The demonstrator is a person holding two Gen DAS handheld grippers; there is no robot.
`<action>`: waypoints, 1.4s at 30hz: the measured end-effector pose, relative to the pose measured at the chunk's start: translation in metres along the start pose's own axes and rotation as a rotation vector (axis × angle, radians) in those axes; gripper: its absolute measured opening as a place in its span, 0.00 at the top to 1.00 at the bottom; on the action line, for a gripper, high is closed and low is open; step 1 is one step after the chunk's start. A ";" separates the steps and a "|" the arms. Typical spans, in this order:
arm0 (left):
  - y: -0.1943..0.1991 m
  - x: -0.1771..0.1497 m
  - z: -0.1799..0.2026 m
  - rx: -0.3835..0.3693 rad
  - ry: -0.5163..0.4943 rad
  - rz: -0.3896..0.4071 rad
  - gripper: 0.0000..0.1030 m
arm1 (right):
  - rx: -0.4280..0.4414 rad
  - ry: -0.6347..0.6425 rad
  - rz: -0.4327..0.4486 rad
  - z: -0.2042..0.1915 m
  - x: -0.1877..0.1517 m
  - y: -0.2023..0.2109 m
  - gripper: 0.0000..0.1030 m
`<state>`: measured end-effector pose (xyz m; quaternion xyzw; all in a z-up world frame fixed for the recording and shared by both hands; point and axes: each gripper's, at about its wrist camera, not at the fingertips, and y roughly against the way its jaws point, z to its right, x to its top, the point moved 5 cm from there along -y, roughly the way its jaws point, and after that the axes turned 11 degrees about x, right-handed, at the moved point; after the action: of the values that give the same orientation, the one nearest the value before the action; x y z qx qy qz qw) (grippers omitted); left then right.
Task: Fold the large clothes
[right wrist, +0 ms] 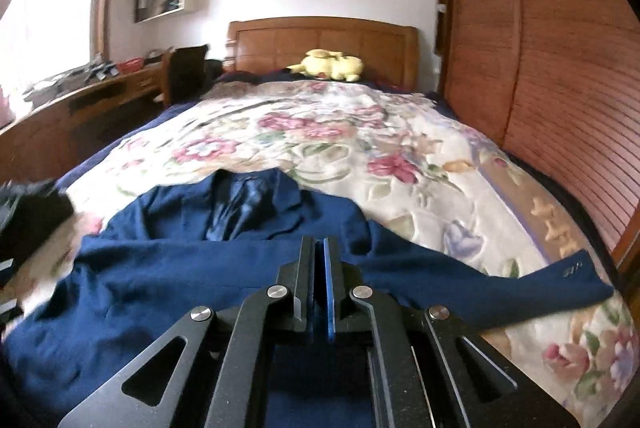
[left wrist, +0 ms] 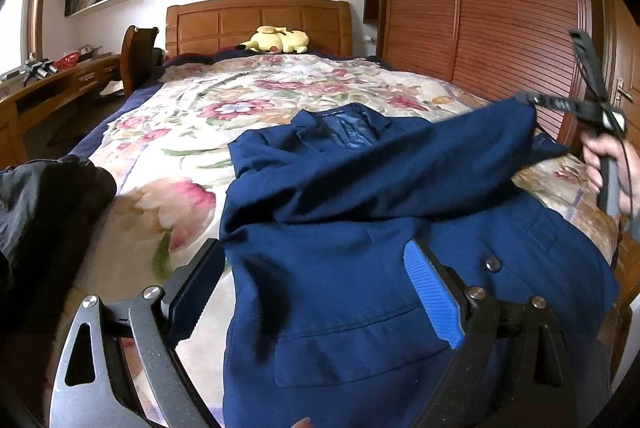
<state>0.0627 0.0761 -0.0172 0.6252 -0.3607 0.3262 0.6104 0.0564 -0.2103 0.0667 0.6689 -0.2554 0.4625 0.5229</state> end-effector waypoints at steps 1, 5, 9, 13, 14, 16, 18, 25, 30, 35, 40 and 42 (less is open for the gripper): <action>0.001 0.000 0.000 0.001 0.000 0.001 0.11 | 0.008 0.014 -0.009 -0.003 -0.009 0.004 0.96; 0.004 -0.001 -0.004 0.001 0.007 0.006 0.11 | 0.047 0.030 -0.046 -0.012 -0.046 0.019 0.96; 0.006 -0.001 -0.007 0.001 0.015 0.008 0.11 | 0.078 0.019 -0.081 -0.017 -0.081 0.039 0.96; 0.008 -0.002 -0.011 0.004 0.018 0.010 0.11 | 0.110 0.008 -0.100 -0.024 -0.096 0.057 0.96; 0.007 -0.002 -0.011 0.005 0.017 0.010 0.11 | 0.116 0.007 -0.106 -0.027 -0.098 0.061 0.96; 0.007 -0.002 -0.011 0.008 0.018 0.010 0.11 | 0.124 0.006 -0.122 -0.032 -0.109 0.073 0.96; 0.007 -0.002 -0.012 0.009 0.019 0.008 0.11 | 0.133 -0.007 -0.140 -0.035 -0.115 0.083 0.96; 0.007 -0.002 -0.014 0.009 0.015 0.009 0.11 | 0.170 -0.013 -0.195 -0.052 -0.133 0.106 0.96; 0.006 -0.002 -0.013 0.009 0.015 0.009 0.11 | 0.174 -0.006 -0.243 -0.063 -0.138 0.110 0.96; 0.006 -0.002 -0.013 0.008 0.013 0.010 0.11 | 0.163 0.009 -0.262 -0.073 -0.136 0.116 0.96; 0.007 -0.002 -0.011 0.002 0.007 0.013 0.11 | 0.129 0.025 -0.221 -0.078 -0.122 0.128 0.83; 0.007 -0.001 -0.008 -0.002 0.003 0.014 0.11 | 0.108 0.048 -0.197 -0.080 -0.116 0.134 0.73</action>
<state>0.0564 0.0844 -0.0142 0.6216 -0.3645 0.3313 0.6091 -0.1340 -0.1949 0.0281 0.7065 -0.1505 0.4379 0.5352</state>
